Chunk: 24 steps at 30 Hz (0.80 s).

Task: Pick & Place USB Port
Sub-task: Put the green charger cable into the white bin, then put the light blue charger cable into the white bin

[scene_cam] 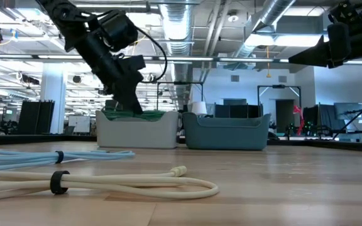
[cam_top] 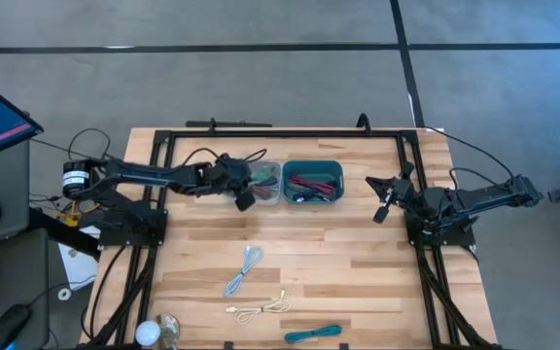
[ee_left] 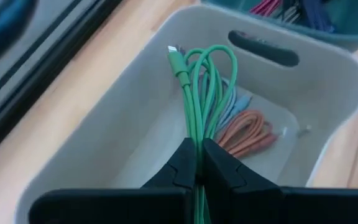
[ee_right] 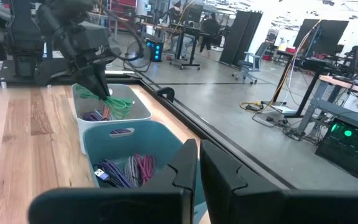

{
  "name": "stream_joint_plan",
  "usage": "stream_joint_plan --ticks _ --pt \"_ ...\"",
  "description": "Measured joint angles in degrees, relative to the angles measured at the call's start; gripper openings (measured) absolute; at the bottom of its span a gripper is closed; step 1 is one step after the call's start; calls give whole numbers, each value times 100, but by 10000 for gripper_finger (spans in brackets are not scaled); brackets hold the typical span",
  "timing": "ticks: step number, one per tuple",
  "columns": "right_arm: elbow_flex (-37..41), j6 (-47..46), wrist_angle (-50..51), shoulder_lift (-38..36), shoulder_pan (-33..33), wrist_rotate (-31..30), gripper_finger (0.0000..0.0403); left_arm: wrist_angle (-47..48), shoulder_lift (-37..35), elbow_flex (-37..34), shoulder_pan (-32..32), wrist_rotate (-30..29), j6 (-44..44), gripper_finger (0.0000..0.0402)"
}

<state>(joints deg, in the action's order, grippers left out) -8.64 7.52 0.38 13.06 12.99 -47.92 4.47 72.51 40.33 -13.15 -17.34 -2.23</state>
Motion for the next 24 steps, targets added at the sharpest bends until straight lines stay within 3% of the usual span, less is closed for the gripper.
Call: stream_joint_plan --ticks 12,24 --pt "0 -1 0 0 0 -2 13 -680 -2 -400 0 131 -25 11" --pt "0 -1 0 0 0 -2 13 -1058 -2 -615 -181 107 -422 77"
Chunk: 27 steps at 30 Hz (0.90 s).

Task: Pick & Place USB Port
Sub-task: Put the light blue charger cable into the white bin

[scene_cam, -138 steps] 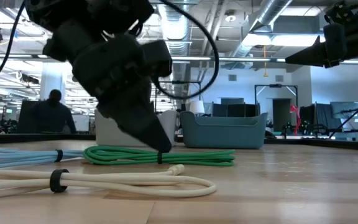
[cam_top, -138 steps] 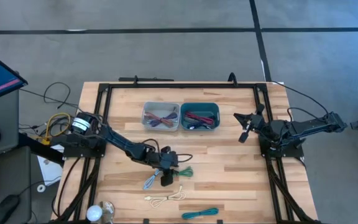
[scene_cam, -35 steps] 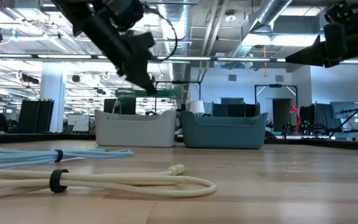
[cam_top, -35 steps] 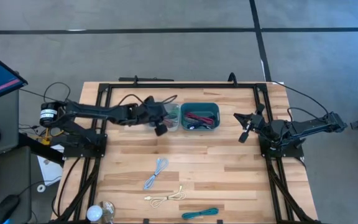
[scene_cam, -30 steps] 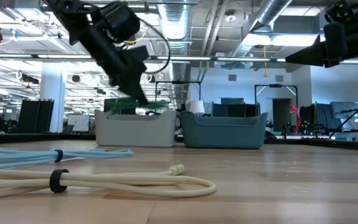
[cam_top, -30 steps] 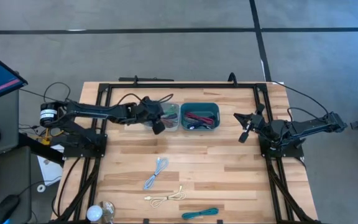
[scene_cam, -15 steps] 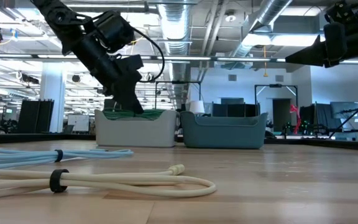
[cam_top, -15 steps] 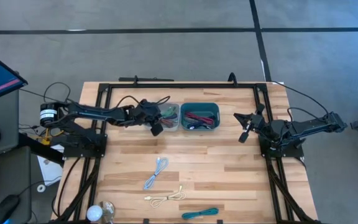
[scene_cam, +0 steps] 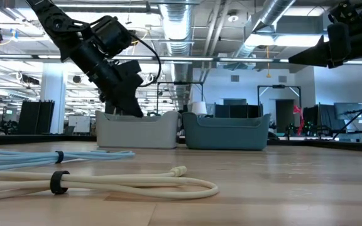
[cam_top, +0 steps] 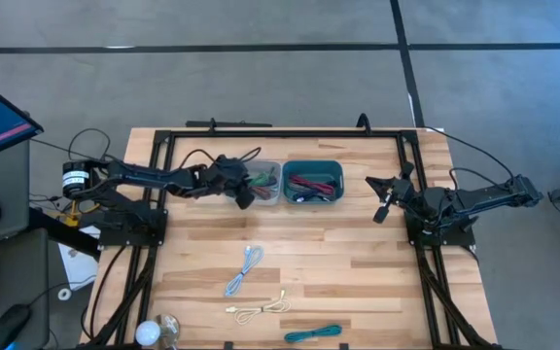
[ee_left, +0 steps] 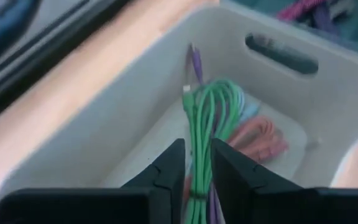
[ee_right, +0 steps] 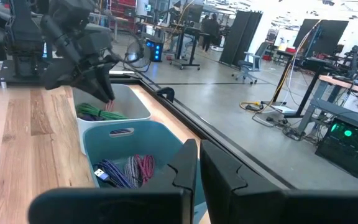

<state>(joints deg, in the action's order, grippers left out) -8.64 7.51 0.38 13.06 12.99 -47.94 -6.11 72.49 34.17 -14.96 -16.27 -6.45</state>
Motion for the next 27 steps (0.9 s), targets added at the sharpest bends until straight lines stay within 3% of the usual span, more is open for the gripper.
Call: stream_joint_plan --ticks 4,7,10,16,20,27 --pt "0 0 0 0 0 0 13 -522 0 0 -35 4 19 82" --pt "0 2 0 0 0 0 13 -820 -76 0 -14 420 280 80" --pt "0 0 0 0 0 0 13 -814 -221 0 96 747 435 75" --pt "0 0 0 0 1 0 13 -692 -627 0 622 748 305 60" --pt "0 2 -2 0 2 0 13 -370 -975 0 1188 475 7 46" --pt "0 1 -2 0 2 -2 13 373 -1476 24 2370 -578 -1009 10"
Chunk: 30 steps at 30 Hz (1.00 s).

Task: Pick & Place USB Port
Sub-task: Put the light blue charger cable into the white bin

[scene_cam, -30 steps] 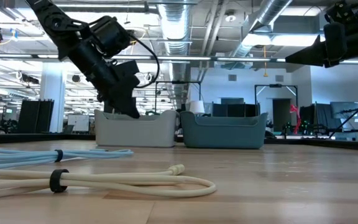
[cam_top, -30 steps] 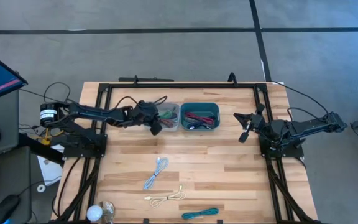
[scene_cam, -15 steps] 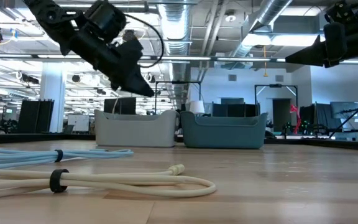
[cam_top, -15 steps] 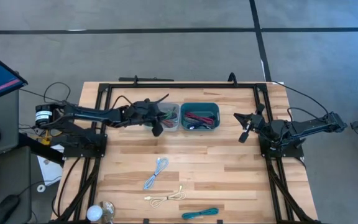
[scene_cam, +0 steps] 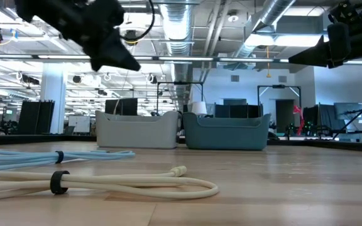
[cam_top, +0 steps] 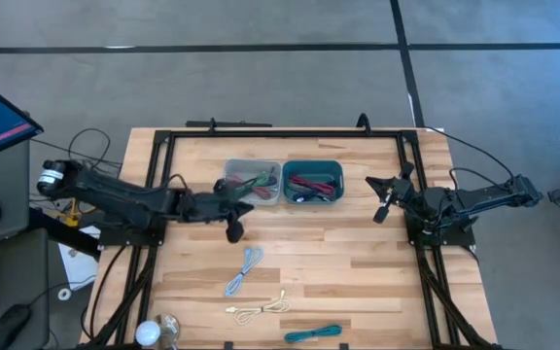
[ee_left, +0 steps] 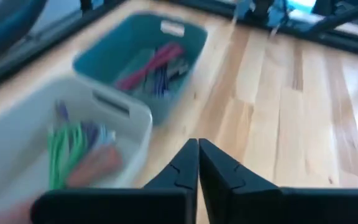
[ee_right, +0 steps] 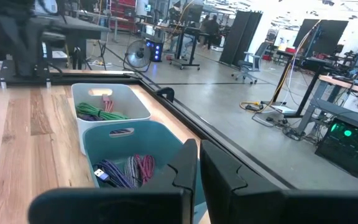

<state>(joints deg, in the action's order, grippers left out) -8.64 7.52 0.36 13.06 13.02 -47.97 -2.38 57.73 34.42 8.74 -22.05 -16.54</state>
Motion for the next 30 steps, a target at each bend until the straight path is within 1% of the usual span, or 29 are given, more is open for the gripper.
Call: stream_joint_plan --ticks 4,8,12,17,19,24,26,30 --pt "0 1 0 0 -2 -2 13 862 17 133 475 -362 -1044 5" --pt "0 1 0 0 -2 -2 13 1225 313 256 716 -375 -1954 4" --pt "0 0 0 0 -1 -4 13 1406 690 534 798 -28 -2623 4" --pt "0 1 -2 0 -1 -7 13 2245 1187 918 808 577 -3812 4" --pt "0 1 -1 0 0 -7 13 2570 1360 977 800 912 -4185 4" --pt "0 1 0 0 -2 -7 13 2631 1550 979 690 1759 -4375 4" --pt "0 1 0 0 0 -7 13 2578 1552 979 648 1889 -4377 4" --pt "0 -1 0 0 0 -7 13 2300 1493 979 615 1951 -4377 4"
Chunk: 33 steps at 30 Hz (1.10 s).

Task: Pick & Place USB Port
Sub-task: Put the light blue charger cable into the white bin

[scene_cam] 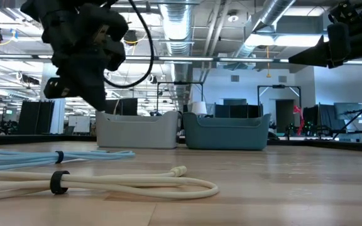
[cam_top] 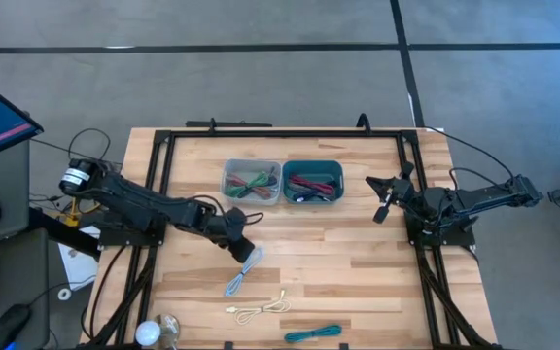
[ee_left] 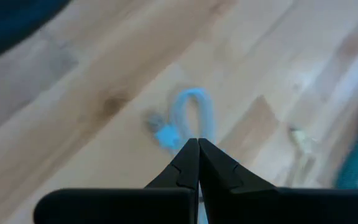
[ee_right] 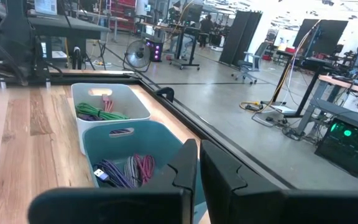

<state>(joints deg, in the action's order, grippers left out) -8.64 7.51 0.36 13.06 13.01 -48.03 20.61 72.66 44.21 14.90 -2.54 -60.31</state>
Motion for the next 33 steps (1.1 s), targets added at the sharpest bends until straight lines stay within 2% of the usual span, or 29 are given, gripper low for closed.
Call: stream_joint_plan --ticks 4,8,13,19,22,28,33 --pt "0 1 7 0 0 2 13 -309 -35 0 4 139 99 4" --pt "0 2 15 0 0 2 13 -414 -24 0 -95 -97 283 4" --pt "0 2 24 0 -1 -2 13 -480 47 0 -179 -106 243 10" --pt "0 2 59 0 -6 -2 13 -656 380 0 -140 30 239 64" --pt "0 4 71 0 -6 -2 13 -938 699 0 -131 415 197 90" --pt "0 5 102 0 -6 -2 13 -1554 1293 0 -131 1059 197 123" --pt "0 4 105 0 -6 -2 13 -1591 1555 0 -131 1210 196 146"
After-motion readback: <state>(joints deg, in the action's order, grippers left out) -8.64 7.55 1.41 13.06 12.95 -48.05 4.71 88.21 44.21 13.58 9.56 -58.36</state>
